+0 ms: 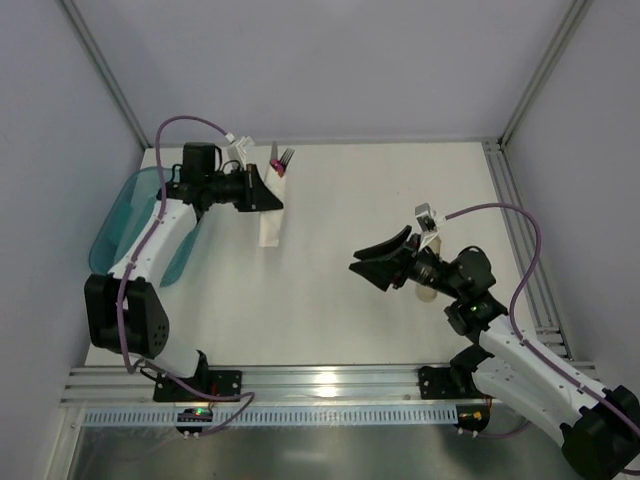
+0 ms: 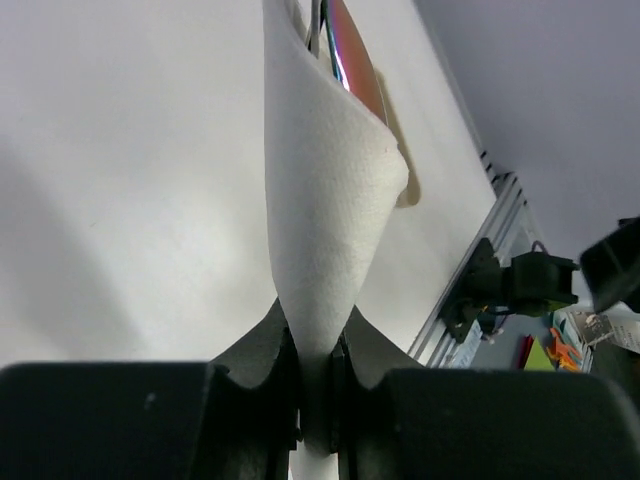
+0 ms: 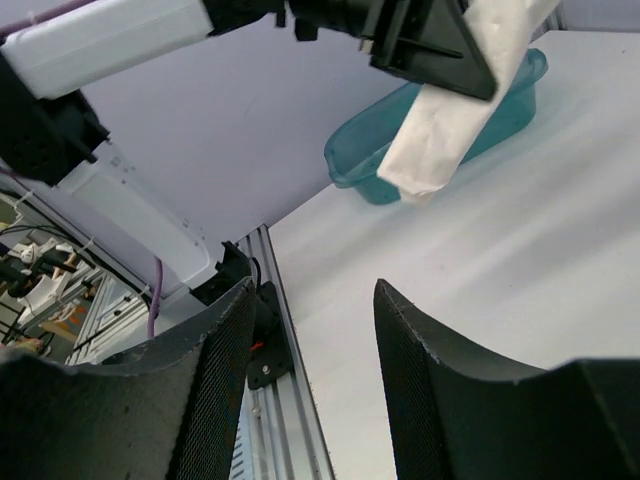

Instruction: Place the utensils on the paper napkin and roll it up

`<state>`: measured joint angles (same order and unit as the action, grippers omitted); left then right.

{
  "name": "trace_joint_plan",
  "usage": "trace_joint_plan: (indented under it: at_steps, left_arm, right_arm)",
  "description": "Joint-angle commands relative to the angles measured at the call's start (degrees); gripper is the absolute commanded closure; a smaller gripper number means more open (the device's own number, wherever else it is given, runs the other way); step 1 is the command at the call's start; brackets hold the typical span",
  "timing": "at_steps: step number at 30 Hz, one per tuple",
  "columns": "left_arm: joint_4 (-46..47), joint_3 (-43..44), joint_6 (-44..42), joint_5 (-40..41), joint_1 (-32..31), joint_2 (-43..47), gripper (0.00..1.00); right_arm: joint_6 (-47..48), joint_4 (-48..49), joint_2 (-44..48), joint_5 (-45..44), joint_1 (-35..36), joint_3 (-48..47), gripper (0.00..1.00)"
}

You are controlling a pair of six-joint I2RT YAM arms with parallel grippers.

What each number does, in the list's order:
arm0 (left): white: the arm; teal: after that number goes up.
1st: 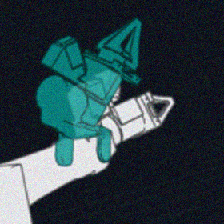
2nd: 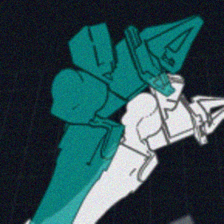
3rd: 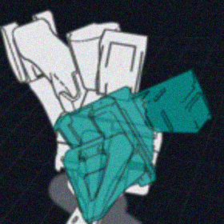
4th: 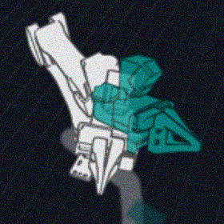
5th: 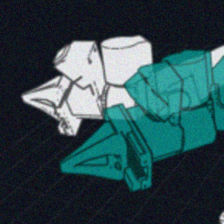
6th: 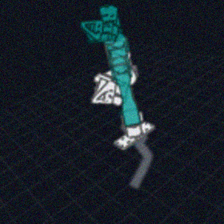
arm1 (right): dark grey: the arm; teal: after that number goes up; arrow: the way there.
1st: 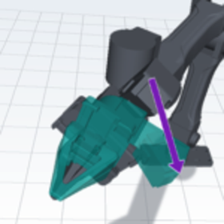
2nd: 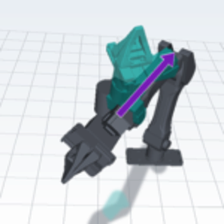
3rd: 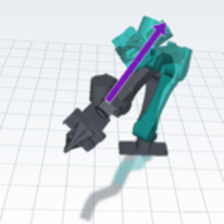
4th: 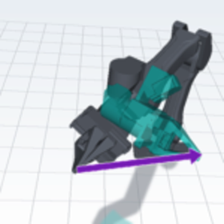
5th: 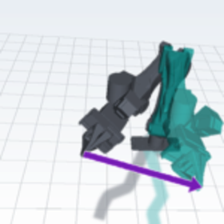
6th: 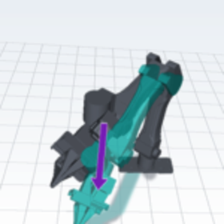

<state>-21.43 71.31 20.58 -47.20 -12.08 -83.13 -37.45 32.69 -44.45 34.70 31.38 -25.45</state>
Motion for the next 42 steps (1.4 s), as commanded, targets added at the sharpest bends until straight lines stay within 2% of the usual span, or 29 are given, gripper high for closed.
trace_joint_plan:
  at_steps: [1,4,9,12,14,18,20,24,29,37,42]
  left_arm:
    - [-14.77,9.07,-12.48,-5.71,6.51,-8.06,1.00]
    - [-21.18,17.77,-15.99,-4.40,10.21,-15.01,1.00]
    - [-31.91,29.85,-20.31,1.92,16.36,-24.70,1.00]
    - [-31.04,30.20,-20.31,3.07,19.80,-26.55,1.00]
    - [-32.44,30.82,-22.49,7.90,20.77,-27.08,1.00]
    - [-31.57,30.29,-22.59,9.40,24.02,-26.21,1.00]
    - [-32.53,30.64,-23.47,16.13,24.20,-25.85,1.00]
    - [-31.39,29.86,-22.95,22.92,27.19,-24.80,1.00]
    - [-29.38,26.43,-23.92,35.40,27.54,-23.31,1.00]
    - [-28.93,29.85,-24.01,45.34,27.46,-22.78,1.00]
    - [-27.61,23.18,-23.13,47.91,27.46,-23.39,1.00]
  right_arm:
    - [-1.22,1.41,2.08,2.56,-0.17,1.89,0.47]
    - [-1.14,0.89,4.98,3.10,-0.17,4.00,0.47]
    - [3.60,-6.05,9.11,4.06,-0.26,3.39,0.47]
    - [5.01,-7.90,9.99,4.94,-0.35,3.30,0.47]
    - [5.02,-7.73,10.34,5.38,-0.35,3.65,0.47]
    - [4.84,-5.97,9.82,6.17,-0.35,4.53,0.47]
    - [4.76,-5.10,9.38,6.43,-0.44,5.06,0.47]
    - [4.23,-4.04,9.29,7.49,-0.44,5.85,0.47]
    - [4.93,-5.26,10.52,8.19,-0.61,6.20,0.47]
    - [5.64,-6.15,11.66,8.37,-0.70,6.47,0.47]
    - [5.72,-5.97,11.66,8.46,-0.70,6.29,0.47]
